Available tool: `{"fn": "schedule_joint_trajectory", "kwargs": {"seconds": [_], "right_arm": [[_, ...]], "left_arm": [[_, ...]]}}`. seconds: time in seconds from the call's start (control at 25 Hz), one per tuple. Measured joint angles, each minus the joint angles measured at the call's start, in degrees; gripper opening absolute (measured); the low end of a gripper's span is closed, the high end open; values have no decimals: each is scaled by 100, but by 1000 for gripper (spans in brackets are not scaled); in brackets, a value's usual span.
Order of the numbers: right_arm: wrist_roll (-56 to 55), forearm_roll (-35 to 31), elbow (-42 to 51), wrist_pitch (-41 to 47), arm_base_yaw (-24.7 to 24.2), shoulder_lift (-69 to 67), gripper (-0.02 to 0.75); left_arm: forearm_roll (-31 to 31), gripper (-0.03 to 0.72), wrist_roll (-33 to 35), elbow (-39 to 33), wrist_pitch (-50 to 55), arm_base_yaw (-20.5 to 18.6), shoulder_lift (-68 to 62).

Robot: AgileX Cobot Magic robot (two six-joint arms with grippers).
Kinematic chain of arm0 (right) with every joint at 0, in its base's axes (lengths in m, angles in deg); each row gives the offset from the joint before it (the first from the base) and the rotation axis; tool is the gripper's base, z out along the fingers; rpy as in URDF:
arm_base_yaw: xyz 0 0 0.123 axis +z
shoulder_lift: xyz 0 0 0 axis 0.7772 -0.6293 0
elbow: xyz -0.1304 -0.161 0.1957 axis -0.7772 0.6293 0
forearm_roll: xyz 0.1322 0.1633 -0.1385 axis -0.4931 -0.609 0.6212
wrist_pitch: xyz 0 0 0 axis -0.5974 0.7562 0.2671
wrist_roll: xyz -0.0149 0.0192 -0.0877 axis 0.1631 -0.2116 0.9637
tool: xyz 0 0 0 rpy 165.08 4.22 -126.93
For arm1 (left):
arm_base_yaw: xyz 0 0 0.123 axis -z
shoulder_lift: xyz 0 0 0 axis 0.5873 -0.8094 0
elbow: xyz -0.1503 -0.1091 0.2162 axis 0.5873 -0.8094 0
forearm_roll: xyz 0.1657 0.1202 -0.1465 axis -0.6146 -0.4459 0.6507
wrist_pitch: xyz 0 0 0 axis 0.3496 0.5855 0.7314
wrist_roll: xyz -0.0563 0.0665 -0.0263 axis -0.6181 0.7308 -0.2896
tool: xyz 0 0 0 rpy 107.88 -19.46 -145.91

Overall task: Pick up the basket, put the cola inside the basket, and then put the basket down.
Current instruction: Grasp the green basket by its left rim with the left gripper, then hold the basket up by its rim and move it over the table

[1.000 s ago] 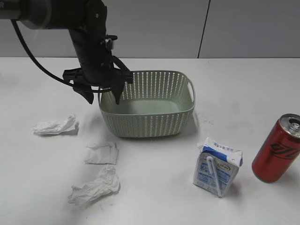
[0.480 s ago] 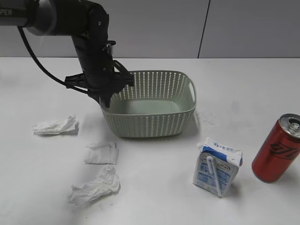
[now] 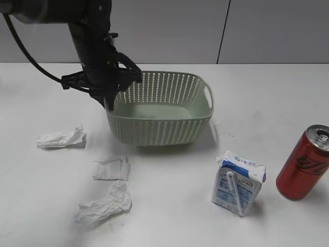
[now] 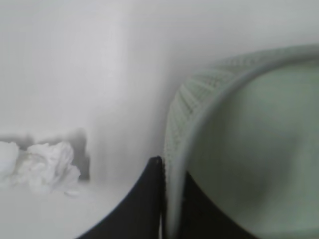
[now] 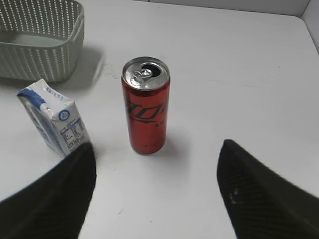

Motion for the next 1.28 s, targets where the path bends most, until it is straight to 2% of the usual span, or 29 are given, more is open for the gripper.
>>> {"fn": "schedule_joint_trajectory", "kwargs": {"seconds": [0.2,0.4,0.64,0.72,0.92,1.04,1.28], "right_arm": [[0,-270,0,0,0,0,572],[-336,-582,0,-6,0,0,572],[-596,-632,-236,64,0,-109,572],[-614,-591,-471,294,7,-441,572],[-624,-242,-1217,877,7,-1935,572],[-624,-224,-1751,950,7,-2910,577],[-624,-375,-2654,880,7,-4797,670]], "left_arm": [[89,2,-20,0,585,-261,497],[124,2,199,-163,690,-308,967],[305,2,259,-1559,422,-250,1810],[296,2,259,-2184,92,-255,2091],[230,2,317,-3070,-394,-255,2585],[337,2,560,-3316,-532,-255,2607],[485,2,804,-3367,-870,-255,2607]]}}
